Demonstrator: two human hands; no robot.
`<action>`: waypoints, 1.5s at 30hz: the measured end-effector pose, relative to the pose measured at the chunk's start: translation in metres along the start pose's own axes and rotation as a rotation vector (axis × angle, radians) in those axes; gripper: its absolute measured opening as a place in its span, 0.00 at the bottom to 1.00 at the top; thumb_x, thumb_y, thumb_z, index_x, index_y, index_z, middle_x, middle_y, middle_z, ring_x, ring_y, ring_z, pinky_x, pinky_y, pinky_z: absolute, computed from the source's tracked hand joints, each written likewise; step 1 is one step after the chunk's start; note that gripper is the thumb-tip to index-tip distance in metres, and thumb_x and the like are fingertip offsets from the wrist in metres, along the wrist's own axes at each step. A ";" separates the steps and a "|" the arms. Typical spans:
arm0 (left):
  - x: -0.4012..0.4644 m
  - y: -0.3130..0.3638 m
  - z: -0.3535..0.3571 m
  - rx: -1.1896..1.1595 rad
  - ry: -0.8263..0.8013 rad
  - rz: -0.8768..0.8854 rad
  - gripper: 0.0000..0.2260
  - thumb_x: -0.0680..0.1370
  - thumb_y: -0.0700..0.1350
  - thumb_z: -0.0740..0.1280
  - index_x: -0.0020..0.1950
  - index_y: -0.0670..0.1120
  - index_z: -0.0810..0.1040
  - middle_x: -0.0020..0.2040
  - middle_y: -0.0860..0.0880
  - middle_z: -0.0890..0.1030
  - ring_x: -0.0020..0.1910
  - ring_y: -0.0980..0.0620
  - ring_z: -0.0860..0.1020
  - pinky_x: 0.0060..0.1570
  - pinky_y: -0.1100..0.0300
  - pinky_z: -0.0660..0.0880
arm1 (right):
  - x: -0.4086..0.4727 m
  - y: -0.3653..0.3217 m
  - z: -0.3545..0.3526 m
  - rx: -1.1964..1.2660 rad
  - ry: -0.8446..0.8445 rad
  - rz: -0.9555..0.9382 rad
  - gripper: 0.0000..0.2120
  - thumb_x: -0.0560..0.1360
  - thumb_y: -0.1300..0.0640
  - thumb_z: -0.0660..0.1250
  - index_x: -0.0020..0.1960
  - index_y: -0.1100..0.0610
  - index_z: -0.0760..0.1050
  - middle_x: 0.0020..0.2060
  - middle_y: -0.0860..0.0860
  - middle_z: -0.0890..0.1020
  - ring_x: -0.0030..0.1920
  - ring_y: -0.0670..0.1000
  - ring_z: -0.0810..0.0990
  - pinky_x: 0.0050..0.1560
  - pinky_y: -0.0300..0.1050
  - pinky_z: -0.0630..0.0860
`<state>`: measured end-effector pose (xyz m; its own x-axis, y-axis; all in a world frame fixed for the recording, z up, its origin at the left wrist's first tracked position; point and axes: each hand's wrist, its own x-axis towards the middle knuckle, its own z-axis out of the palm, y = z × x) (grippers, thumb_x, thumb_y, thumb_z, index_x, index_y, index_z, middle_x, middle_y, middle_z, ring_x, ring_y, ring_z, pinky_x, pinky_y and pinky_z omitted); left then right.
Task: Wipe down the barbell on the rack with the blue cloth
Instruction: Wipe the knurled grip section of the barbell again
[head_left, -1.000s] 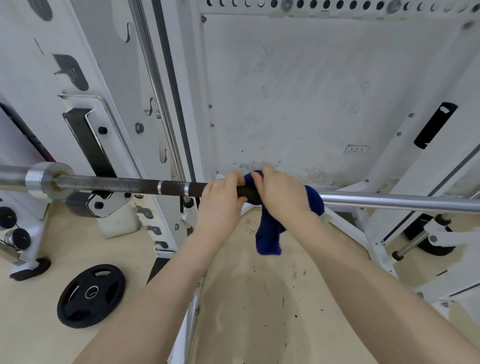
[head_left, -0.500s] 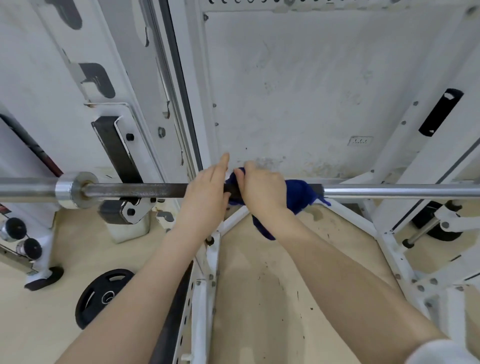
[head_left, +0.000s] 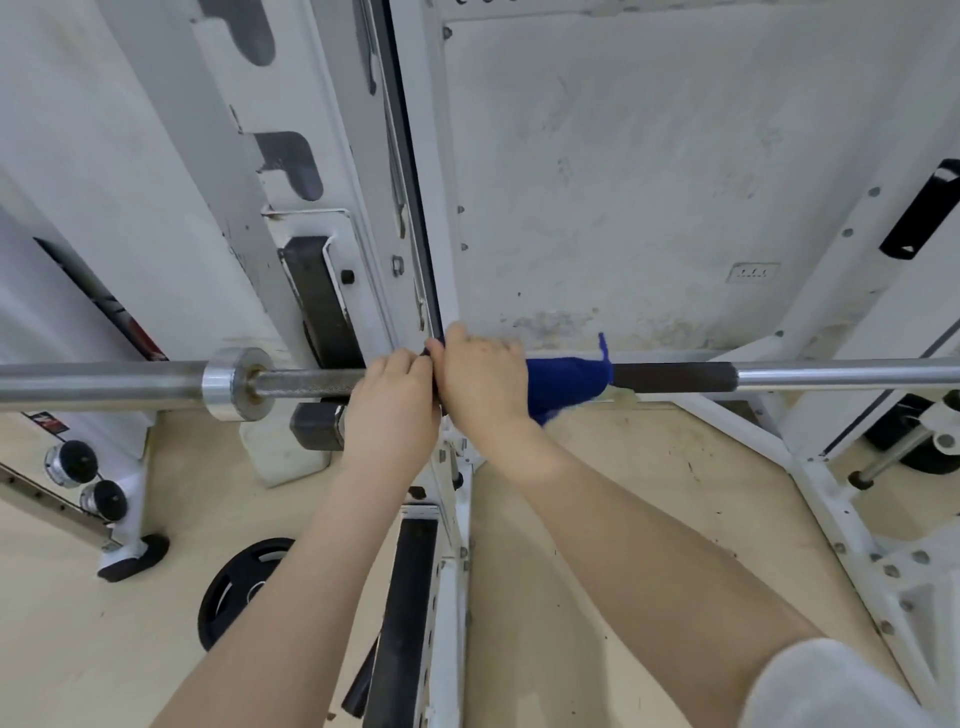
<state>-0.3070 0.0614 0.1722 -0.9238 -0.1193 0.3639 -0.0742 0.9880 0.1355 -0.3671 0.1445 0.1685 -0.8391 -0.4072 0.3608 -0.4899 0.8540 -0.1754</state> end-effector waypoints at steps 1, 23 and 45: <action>0.001 -0.003 0.001 0.004 0.007 0.013 0.08 0.68 0.34 0.69 0.46 0.36 0.77 0.42 0.39 0.78 0.43 0.38 0.75 0.38 0.49 0.72 | 0.000 0.000 0.001 0.007 0.000 -0.014 0.18 0.82 0.48 0.48 0.51 0.59 0.70 0.43 0.56 0.83 0.44 0.58 0.80 0.45 0.50 0.67; 0.003 -0.018 0.001 -0.214 0.051 -0.074 0.11 0.76 0.43 0.65 0.58 0.46 0.71 0.51 0.48 0.77 0.54 0.48 0.71 0.42 0.60 0.62 | -0.017 0.058 0.013 -0.325 0.394 -0.112 0.13 0.76 0.52 0.56 0.40 0.56 0.75 0.30 0.52 0.77 0.30 0.56 0.76 0.35 0.44 0.72; 0.005 0.056 0.026 -0.170 0.049 0.232 0.19 0.71 0.41 0.71 0.61 0.43 0.76 0.52 0.43 0.80 0.54 0.40 0.76 0.55 0.46 0.69 | -0.034 0.112 -0.012 -0.224 0.323 0.213 0.16 0.74 0.52 0.54 0.33 0.58 0.73 0.23 0.53 0.77 0.27 0.56 0.76 0.36 0.44 0.71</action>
<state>-0.3261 0.1182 0.1573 -0.8892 0.0995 0.4466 0.2050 0.9592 0.1945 -0.3907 0.2577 0.1480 -0.7813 -0.1226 0.6120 -0.2205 0.9715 -0.0869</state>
